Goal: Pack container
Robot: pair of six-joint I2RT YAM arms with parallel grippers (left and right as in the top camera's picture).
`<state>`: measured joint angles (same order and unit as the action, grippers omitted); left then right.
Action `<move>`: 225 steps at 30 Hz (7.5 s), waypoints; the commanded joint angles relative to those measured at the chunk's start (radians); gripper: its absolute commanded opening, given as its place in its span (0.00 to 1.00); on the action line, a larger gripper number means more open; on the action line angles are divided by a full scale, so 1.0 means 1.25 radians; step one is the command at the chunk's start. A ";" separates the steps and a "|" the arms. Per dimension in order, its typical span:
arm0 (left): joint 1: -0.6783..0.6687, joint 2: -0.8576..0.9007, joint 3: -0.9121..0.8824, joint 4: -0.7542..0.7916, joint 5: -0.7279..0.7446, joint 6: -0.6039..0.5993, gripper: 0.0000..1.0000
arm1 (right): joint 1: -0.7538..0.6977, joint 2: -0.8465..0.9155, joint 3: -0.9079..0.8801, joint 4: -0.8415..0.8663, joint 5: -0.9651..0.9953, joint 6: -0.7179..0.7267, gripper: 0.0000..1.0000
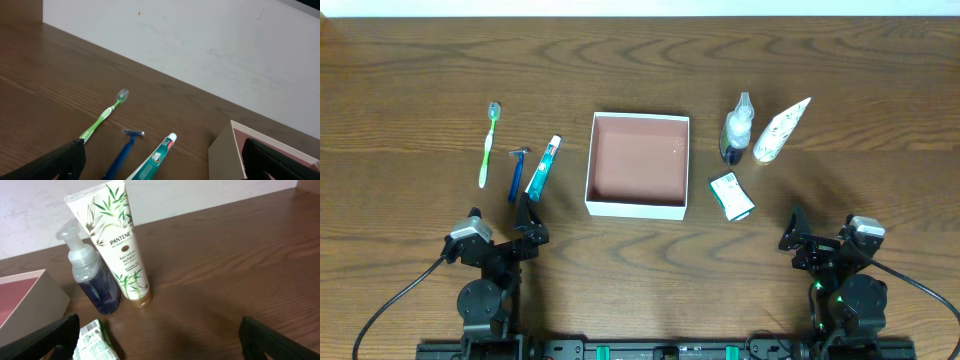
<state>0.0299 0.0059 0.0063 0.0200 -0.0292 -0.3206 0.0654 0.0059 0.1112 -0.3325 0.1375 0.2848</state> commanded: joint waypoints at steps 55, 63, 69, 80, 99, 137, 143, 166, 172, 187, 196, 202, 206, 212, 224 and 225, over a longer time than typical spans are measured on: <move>-0.003 0.004 -0.002 -0.069 -0.045 0.044 0.98 | 0.008 0.194 0.302 -0.125 -0.270 0.020 0.99; -0.003 0.004 -0.002 -0.069 -0.045 0.044 0.98 | 0.009 0.582 0.700 -0.373 -0.387 0.009 0.99; -0.003 0.004 -0.002 -0.069 -0.045 0.044 0.98 | 0.013 0.752 0.880 -0.392 -0.527 -0.052 0.99; -0.003 0.004 -0.002 -0.069 -0.045 0.044 0.98 | 0.158 1.022 1.241 -0.705 -0.259 -0.074 0.99; -0.003 0.004 -0.002 -0.069 -0.045 0.044 0.98 | 0.255 1.360 1.324 -0.569 -0.051 0.031 0.99; -0.003 0.004 -0.002 -0.069 -0.045 0.044 0.98 | 0.220 1.588 1.322 -0.534 0.058 0.139 0.82; -0.003 0.004 -0.002 -0.069 -0.045 0.044 0.98 | 0.225 1.588 1.322 -0.543 0.058 0.137 0.77; -0.003 0.004 -0.002 -0.069 -0.045 0.044 0.98 | 0.231 1.594 1.305 -0.568 0.057 0.140 0.64; -0.003 0.004 -0.002 -0.069 -0.045 0.044 0.98 | 0.231 1.594 1.275 -0.563 0.058 0.147 0.64; -0.003 0.004 -0.002 -0.069 -0.045 0.044 0.98 | 0.231 1.592 1.278 -0.533 0.061 0.142 0.31; -0.003 0.004 -0.002 -0.069 -0.045 0.044 0.98 | 0.231 1.559 1.324 -0.543 0.061 0.113 0.24; -0.003 0.004 -0.002 -0.069 -0.045 0.044 0.98 | 0.233 1.495 1.389 -0.581 0.061 0.103 0.19; -0.003 0.004 -0.002 -0.069 -0.045 0.044 0.98 | 0.257 1.435 1.414 -0.600 0.061 0.103 0.18; -0.003 0.004 -0.002 -0.069 -0.045 0.044 0.98 | 0.331 1.354 1.419 -0.602 0.061 0.107 0.18; -0.003 0.004 -0.002 -0.069 -0.045 0.044 0.98 | 0.504 1.429 1.416 -0.600 0.154 0.269 0.17; -0.003 0.004 -0.002 -0.069 -0.045 0.044 0.98 | 0.510 1.445 1.416 -0.599 0.164 0.278 0.17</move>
<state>0.0299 0.0101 0.0235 -0.0273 -0.0593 -0.2832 0.6781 1.7622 1.8599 -1.0901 0.2501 0.5476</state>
